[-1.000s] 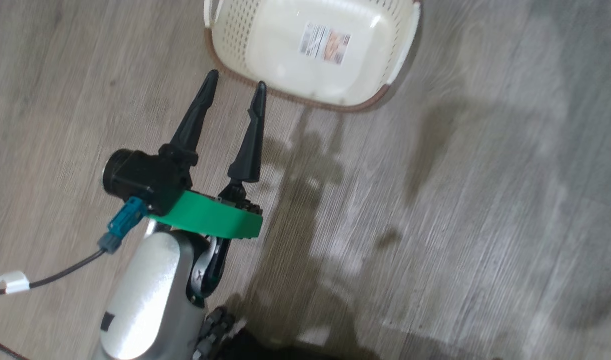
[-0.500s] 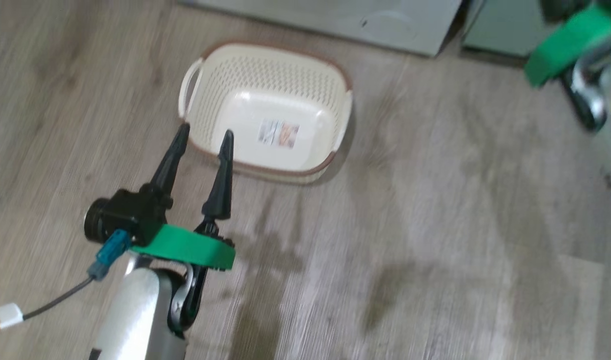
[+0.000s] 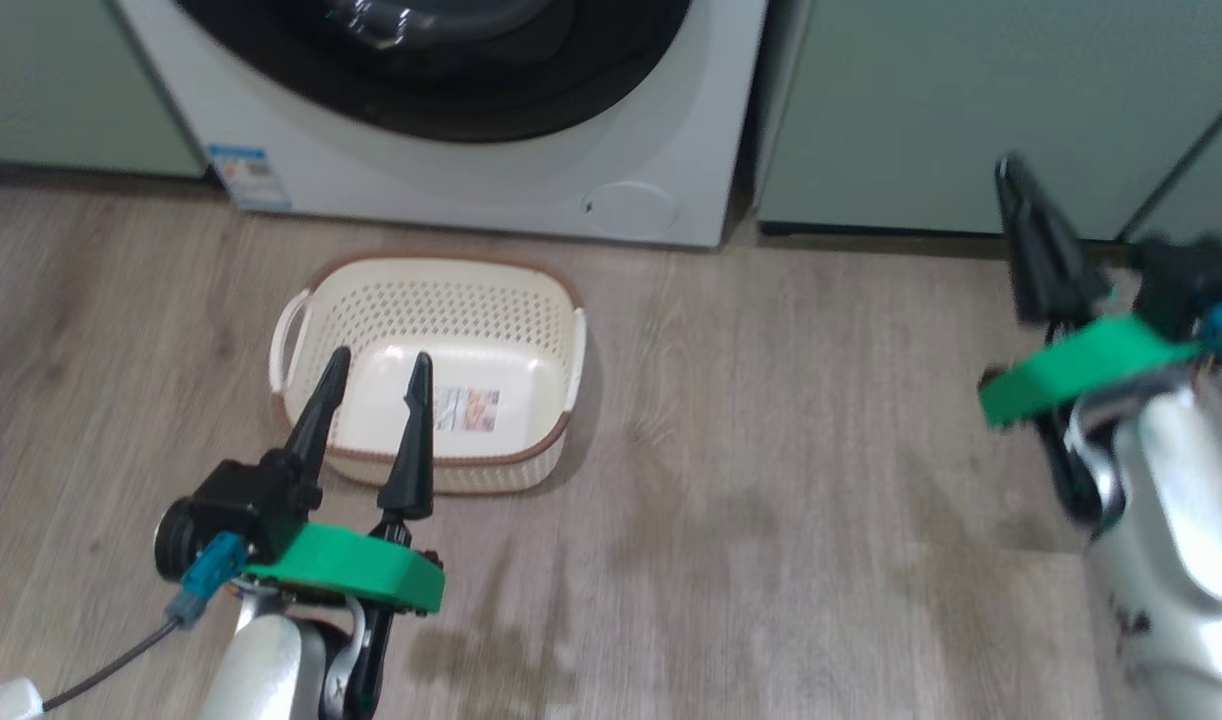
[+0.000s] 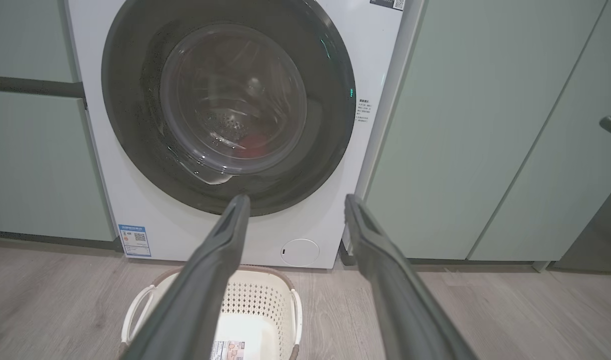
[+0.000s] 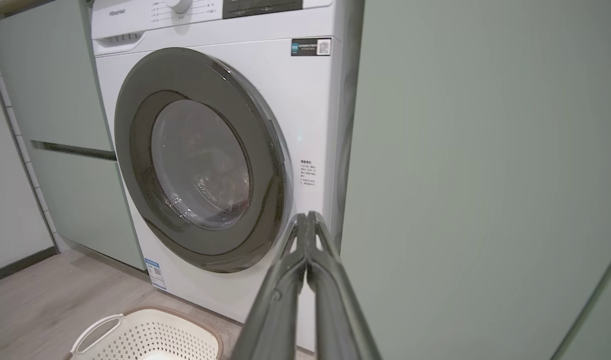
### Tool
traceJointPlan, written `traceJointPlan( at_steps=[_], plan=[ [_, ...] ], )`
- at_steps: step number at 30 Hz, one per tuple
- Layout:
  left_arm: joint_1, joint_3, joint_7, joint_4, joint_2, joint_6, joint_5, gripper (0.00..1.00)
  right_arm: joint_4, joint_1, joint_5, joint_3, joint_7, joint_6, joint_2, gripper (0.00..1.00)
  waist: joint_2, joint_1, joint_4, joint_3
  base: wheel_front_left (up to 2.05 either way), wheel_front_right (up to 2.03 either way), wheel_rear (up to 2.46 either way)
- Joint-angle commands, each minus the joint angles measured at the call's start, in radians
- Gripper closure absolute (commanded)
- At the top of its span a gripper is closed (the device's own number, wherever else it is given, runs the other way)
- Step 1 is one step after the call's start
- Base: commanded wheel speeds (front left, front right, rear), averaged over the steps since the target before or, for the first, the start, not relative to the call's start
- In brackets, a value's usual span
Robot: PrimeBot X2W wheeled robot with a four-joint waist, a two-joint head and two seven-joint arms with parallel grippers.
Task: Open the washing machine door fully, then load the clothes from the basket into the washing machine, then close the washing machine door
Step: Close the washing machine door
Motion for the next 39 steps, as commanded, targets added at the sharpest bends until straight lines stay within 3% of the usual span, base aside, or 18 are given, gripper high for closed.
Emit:
traceJointPlan(
  at_steps=[1, 8, 26, 28, 29, 30, 39],
  plan=[
    [-0.018, 0.038, -0.01, -0.033, 0.011, 0.005, -0.005, 0.0, -0.05, 0.013, -0.009, -0.006, -0.002, 0.0, 0.014, 1.0, -0.0001, 0.0001, -0.031, -0.031, 0.0, 0.0, 0.0],
    [0.024, 0.034, -0.01, -0.027, 0.011, 0.029, -0.004, 0.0, -0.143, 0.206, -0.028, -0.121, -0.002, 0.0, 0.104, 1.0, -0.0001, 0.0001, -0.057, -0.071, 0.0, 0.0, 0.0],
    [0.087, 0.002, -0.01, -0.003, 0.011, 0.058, 0.033, 0.0, -0.252, 0.447, -0.111, -0.227, -0.002, 0.0, 0.198, 1.0, -0.0001, 0.0001, -0.061, -0.107, 0.0, 0.0, 0.0],
    [0.09, 0.002, -0.01, 0.001, 0.011, 0.058, 0.034, 0.0, -0.259, 0.456, -0.172, -0.221, -0.002, 0.0, 0.199, 0.37, -0.0001, 0.0001, -0.061, -0.11, 0.0, 0.0, 0.0],
    [0.09, 0.002, -0.01, 0.001, 0.011, 0.058, 0.034, 0.0, -0.259, 0.456, -0.172, -0.221, -0.002, 0.0, 0.199, 0.37, -0.0001, 0.0001, -0.061, -0.11, 0.0, 0.0, 0.0],
    [0.091, 0.001, -0.01, 0.004, 0.011, 0.059, 0.035, 0.0, -0.263, 0.46, -0.18, -0.231, -0.002, 0.0, 0.202, 0.0, -0.0001, 0.0001, -0.06, -0.11, 0.0, 0.0, 0.0],
    [0.088, 0.01, -0.01, -0.003, 0.011, 0.074, 0.018, 0.0, -0.27, 0.456, -0.167, -0.251, -0.002, 0.0, 0.205, 0.0, -0.0001, 0.0001, -0.055, -0.107, 0.0, 0.0, 0.0]
  ],
)
